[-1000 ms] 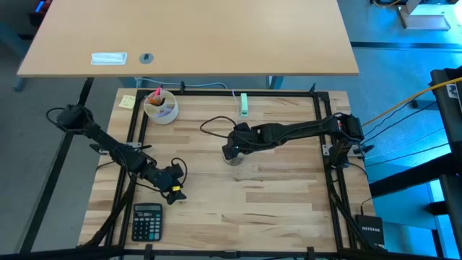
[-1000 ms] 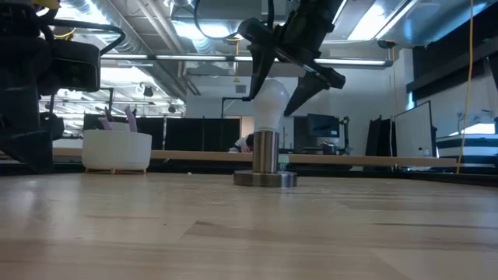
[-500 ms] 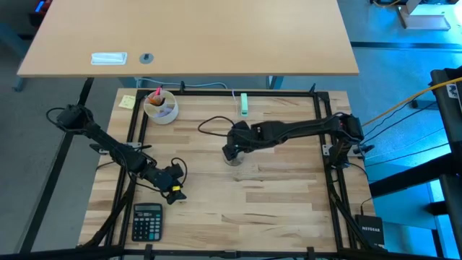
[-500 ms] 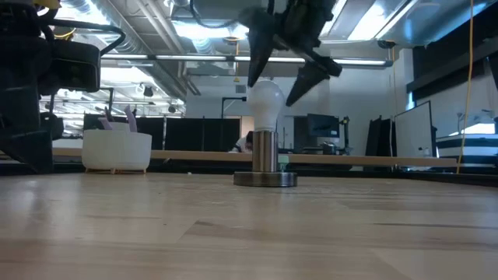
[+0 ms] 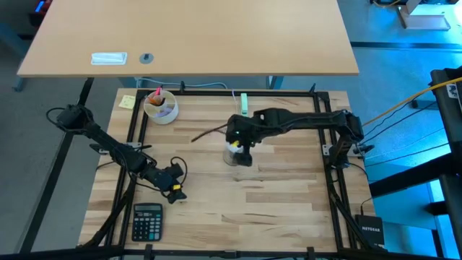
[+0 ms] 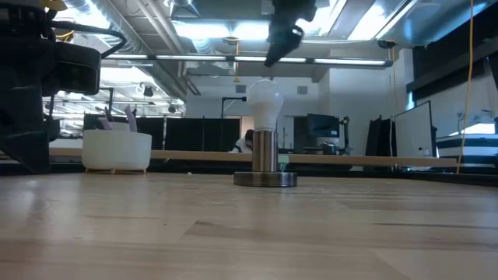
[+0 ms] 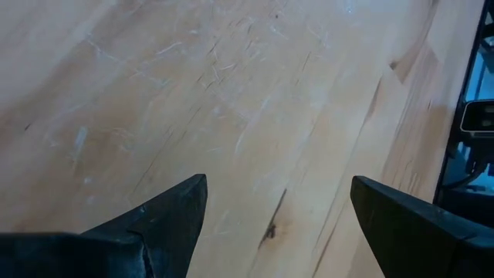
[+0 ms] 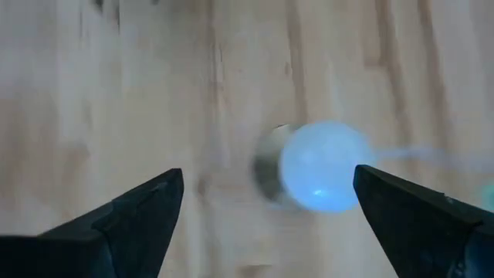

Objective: Screw lightbulb
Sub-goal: Insert the lightbulb into the lamp

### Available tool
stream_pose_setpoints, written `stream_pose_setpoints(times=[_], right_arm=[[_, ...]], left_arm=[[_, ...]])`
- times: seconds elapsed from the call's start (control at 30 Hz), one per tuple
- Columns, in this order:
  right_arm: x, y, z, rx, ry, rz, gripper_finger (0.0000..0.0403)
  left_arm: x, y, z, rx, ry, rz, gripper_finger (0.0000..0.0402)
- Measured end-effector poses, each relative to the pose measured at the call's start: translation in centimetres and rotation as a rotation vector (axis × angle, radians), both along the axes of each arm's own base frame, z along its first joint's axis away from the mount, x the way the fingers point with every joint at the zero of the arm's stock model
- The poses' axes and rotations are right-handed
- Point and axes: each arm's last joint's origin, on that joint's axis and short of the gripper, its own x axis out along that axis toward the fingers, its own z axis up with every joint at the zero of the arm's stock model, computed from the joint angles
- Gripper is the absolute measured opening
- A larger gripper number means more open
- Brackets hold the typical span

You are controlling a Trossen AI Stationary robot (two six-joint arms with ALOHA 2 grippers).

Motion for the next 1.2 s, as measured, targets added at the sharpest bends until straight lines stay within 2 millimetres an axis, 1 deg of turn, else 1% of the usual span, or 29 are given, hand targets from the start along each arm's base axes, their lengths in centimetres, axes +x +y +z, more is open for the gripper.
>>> stream_pose_setpoints(times=[0.13, 0.2, 0.27, 0.37, 0.47, 0.6, 0.7, 0.77, 0.83, 1.0, 1.13, 1.2], right_arm=[[0.0, -0.1, 0.0, -0.199, -0.014, 0.265, 0.0381], [0.0, 0.0, 0.0, -0.24, -0.017, 0.338, 0.0381], [0.1, -0.3, 0.0, -0.26, -0.021, 0.368, 0.0381], [0.1, -0.9, 0.1, -0.24, -0.034, 0.361, 0.0381], [0.0, -2.2, 0.1, -0.144, -0.03, 0.257, 0.0381], [-0.9, -3.3, 0.1, -0.086, 0.06, 0.213, 0.0381], [-0.9, -3.5, 0.2, -0.06, 0.133, 0.216, 0.0381], [-0.4, -3.5, 0.0, -0.04, 0.194, 0.228, 0.0381], [0.6, -3.5, -0.2, -0.041, 0.222, 0.251, 0.0381], [2.6, -3.8, 0.2, -0.099, 0.217, 0.282, 0.0381], [3.2, -3.9, 0.4, -0.126, 0.204, 0.304, 0.0381], [3.3, -4.0, 0.1, -0.12, 0.216, 0.31, 0.0381]], left_arm=[[0.0, 0.0, 0.0, -0.037, 0.014, 0.042, 0.031], [0.0, -0.1, 0.0, -0.057, 0.02, 0.059, 0.031], [-0.1, -0.1, 0.0, -0.074, 0.028, 0.07, 0.031], [-0.2, -0.5, 0.1, -0.101, 0.028, 0.075, 0.031], [-0.3, -0.7, 0.1, -0.124, 0.034, 0.084, 0.031], [-0.5, -1.0, 0.1, -0.157, 0.053, 0.092, 0.031], [-0.5, -1.1, 0.1, -0.16, 0.056, 0.087, 0.031], [-0.5, -1.1, 0.1, -0.159, 0.058, 0.088, 0.031], [-0.5, -1.0, 0.0, -0.15, 0.063, 0.086, 0.031], [-0.4, -0.8, 0.0, -0.14, 0.057, 0.087, 0.031], [-0.4, -0.8, 0.0, -0.148, 0.057, 0.094, 0.031], [-0.4, -0.8, 0.0, -0.149, 0.06, 0.095, 0.031]])
